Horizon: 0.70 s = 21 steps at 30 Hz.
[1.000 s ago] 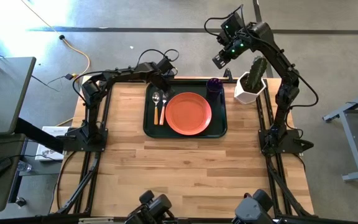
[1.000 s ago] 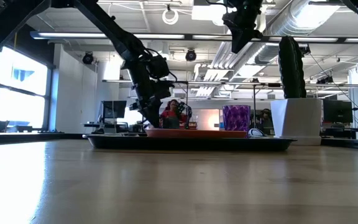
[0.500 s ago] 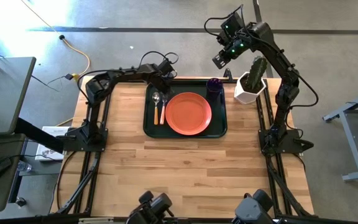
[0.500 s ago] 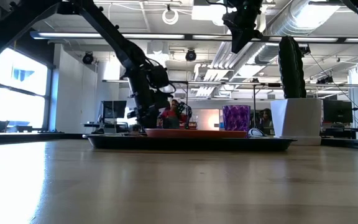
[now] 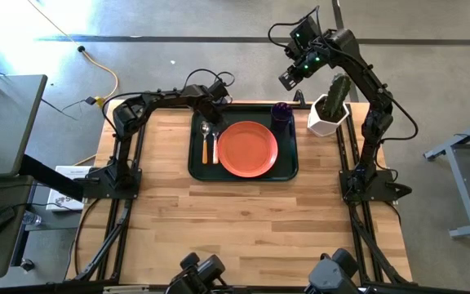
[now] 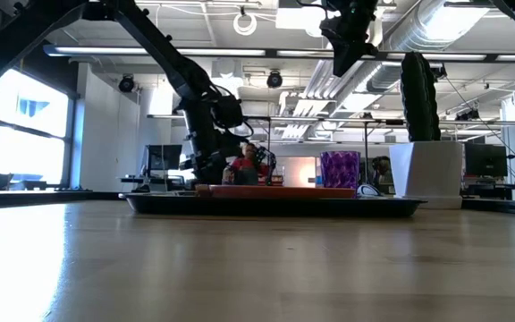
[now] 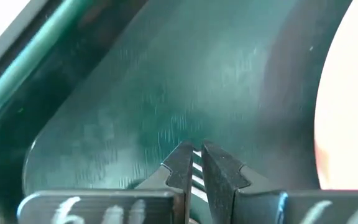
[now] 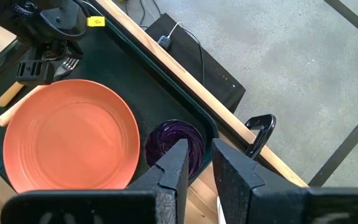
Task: Pick and place plate/cup/fork/spoon on tray
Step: Adjust the light orange fork
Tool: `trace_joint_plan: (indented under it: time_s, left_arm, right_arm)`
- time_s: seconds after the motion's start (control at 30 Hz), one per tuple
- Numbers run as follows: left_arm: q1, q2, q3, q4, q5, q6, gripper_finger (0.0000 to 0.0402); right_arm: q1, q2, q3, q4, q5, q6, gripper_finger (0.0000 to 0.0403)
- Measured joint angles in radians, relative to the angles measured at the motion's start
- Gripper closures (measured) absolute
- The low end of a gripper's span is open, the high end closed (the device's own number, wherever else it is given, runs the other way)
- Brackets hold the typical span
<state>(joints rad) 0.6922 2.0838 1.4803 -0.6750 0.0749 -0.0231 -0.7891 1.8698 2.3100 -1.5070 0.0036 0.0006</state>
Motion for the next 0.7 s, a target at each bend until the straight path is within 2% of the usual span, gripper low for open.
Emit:
trace_joint_plan:
  time_s: [0.7]
  left_arm:
    - [0.0, -0.003, 0.0, -0.02, -0.004, 0.0, 0.0376]
  right_arm:
    - [0.0, 0.0, 0.0, 0.0, 0.0, -0.004, 0.0339]
